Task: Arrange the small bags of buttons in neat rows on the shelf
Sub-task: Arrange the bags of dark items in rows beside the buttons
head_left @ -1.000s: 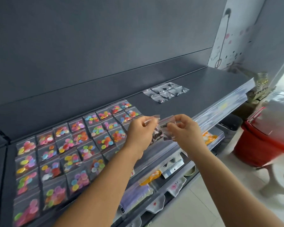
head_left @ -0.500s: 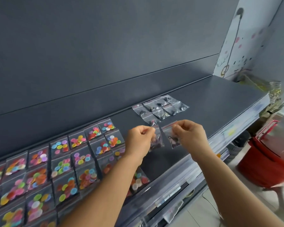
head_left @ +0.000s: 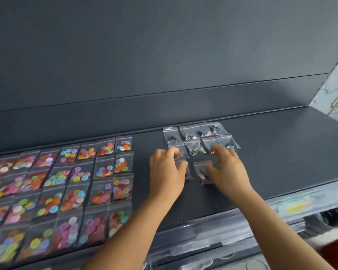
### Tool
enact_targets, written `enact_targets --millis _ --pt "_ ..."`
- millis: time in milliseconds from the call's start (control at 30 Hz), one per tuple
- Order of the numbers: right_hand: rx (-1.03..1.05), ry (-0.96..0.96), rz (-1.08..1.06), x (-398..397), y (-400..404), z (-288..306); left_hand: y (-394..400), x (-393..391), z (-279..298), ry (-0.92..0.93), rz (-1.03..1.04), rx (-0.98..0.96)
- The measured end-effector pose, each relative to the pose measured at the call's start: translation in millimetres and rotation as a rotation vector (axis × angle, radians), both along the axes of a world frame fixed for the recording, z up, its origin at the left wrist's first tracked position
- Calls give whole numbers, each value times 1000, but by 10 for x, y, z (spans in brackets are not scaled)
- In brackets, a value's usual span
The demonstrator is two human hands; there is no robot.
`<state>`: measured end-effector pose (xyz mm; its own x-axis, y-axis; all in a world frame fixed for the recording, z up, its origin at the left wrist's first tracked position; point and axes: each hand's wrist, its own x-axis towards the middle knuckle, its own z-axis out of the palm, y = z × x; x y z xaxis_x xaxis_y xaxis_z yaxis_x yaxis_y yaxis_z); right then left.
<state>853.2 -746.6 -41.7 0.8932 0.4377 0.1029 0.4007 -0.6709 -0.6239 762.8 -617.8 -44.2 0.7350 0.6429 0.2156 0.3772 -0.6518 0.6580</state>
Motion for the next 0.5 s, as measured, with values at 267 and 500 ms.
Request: enact_targets --millis 267,500 --pt "-147 -108 374 -64 -176 -61 -199 -239 -49 84 -180 136" --pt "-106 -170 381 33 -187 -122 -276 -166 -62 81 -198 143"
